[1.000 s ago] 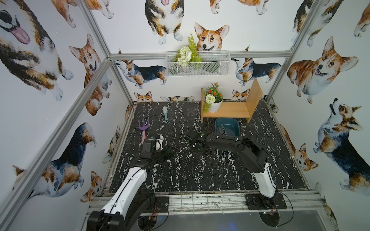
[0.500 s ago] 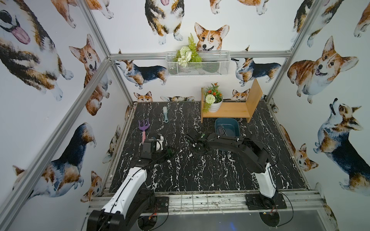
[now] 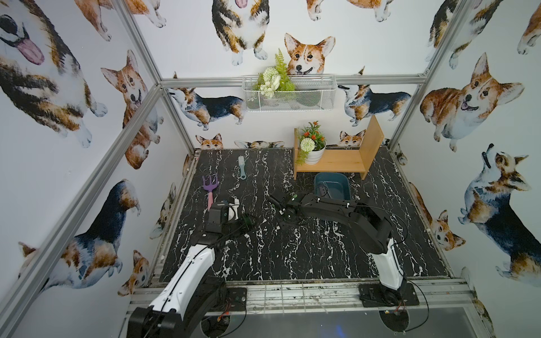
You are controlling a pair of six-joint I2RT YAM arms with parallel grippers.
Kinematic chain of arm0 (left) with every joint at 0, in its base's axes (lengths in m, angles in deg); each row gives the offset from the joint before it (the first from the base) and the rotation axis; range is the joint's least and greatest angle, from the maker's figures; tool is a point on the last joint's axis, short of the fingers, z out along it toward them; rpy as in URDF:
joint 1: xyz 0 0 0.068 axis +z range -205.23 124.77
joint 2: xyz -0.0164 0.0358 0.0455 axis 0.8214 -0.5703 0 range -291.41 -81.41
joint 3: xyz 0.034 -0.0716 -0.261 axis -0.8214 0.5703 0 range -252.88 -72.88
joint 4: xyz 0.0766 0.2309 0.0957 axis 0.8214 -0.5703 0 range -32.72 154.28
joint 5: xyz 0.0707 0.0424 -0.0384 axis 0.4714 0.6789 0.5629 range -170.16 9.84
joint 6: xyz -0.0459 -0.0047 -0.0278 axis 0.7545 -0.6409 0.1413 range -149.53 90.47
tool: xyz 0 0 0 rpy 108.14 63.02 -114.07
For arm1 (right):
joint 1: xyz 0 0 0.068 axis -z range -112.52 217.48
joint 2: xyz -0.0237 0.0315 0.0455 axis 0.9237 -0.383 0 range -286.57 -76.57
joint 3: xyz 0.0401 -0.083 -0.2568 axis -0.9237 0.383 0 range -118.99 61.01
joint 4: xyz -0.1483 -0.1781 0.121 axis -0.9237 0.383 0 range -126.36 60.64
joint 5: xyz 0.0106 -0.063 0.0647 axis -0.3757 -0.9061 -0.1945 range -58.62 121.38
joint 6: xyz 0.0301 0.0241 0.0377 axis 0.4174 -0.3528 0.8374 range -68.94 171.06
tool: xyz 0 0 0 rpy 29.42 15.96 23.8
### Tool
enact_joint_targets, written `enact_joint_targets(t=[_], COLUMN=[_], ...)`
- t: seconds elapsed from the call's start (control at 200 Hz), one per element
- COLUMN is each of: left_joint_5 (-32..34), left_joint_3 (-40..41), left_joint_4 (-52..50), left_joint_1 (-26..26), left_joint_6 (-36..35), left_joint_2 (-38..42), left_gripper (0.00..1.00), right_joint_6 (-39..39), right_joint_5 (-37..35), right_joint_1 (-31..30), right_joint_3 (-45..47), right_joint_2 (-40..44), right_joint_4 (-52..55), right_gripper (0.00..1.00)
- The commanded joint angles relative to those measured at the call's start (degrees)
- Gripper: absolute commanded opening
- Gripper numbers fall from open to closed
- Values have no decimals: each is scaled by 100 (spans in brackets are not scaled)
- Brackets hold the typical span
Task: Put the scattered rulers into the storage box
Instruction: Pick up the ruler from the center of the board.
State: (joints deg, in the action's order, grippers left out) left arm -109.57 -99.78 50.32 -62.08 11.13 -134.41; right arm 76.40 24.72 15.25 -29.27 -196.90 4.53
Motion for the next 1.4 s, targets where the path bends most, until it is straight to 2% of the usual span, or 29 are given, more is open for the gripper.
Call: enact_joint_targets(t=[0.0,0.235,0.49,0.761,0.921,1.011,1.396], left_joint_5=[-30,-21,-12,-12,-12,-12,-13], left_joint_3=[26,26,40,35,37,35,44], left_joint_4=[73,68,64,68,68,86,98], left_joint_1=[8,8,4,8,6,7,8], left_joint_6=[-41,-59,-76,-87,-81,-67,-59], left_joint_2=[13,4,-27,-18,-26,-26,-36], left_gripper=[46,46,46,46,46,46,46], right_joint_6=[32,32,-3,-3,20,30,6], right_joint_5=[-7,153,303,301,97,16,-56], right_joint_1=[-8,-10,-7,20,11,2,-80], right_joint_3=[-3,97,133,168,169,136,-157], right_joint_2=[-61,-165,-240,-323,-256,-156,-95], right_joint_4=[104,-31,-81,-23,16,18,156], right_gripper=[56,55,49,34,45,48,48])
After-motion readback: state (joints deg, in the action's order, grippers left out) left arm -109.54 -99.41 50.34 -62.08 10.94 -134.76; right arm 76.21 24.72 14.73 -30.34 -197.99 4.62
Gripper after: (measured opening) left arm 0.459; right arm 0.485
